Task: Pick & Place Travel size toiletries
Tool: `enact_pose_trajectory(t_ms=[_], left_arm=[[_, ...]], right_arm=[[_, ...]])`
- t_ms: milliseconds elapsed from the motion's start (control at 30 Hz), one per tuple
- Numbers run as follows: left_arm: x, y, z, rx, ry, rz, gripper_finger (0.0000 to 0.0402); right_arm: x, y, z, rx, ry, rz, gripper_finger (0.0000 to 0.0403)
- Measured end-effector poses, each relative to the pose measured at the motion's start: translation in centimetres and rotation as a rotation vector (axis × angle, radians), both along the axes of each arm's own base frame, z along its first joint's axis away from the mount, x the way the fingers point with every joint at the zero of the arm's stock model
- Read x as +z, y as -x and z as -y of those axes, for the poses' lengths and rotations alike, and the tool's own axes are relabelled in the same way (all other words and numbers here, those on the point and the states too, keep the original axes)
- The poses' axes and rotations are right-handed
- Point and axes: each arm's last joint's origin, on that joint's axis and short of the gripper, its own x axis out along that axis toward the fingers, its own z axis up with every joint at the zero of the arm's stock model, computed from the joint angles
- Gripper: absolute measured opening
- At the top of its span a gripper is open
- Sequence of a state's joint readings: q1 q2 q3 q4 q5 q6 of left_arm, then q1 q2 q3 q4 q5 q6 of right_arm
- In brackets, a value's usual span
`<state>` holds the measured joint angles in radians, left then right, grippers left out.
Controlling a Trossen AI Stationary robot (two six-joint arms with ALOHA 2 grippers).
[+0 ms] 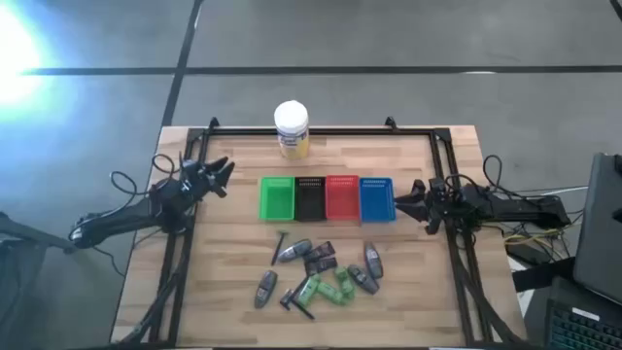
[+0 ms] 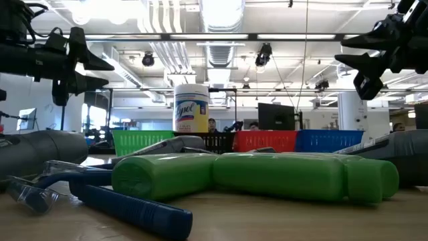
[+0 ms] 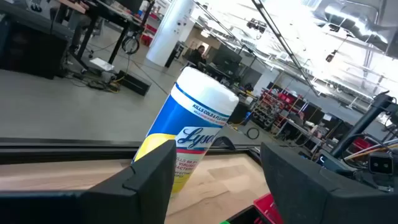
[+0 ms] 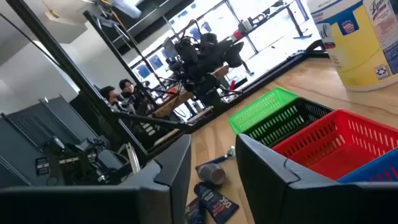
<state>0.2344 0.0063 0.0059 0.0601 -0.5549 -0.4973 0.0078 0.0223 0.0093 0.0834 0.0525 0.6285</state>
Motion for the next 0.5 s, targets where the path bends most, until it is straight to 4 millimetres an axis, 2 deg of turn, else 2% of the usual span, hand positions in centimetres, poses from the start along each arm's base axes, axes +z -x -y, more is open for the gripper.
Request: enact_pose_trajectory(t_ms=[500], left_arm=[[0.00, 0.00, 0.00, 0.000, 0.000, 0.000, 0.0239]], right_arm=[[0.00, 0.00, 0.00, 0.000, 0.000, 0.000, 0.0161]])
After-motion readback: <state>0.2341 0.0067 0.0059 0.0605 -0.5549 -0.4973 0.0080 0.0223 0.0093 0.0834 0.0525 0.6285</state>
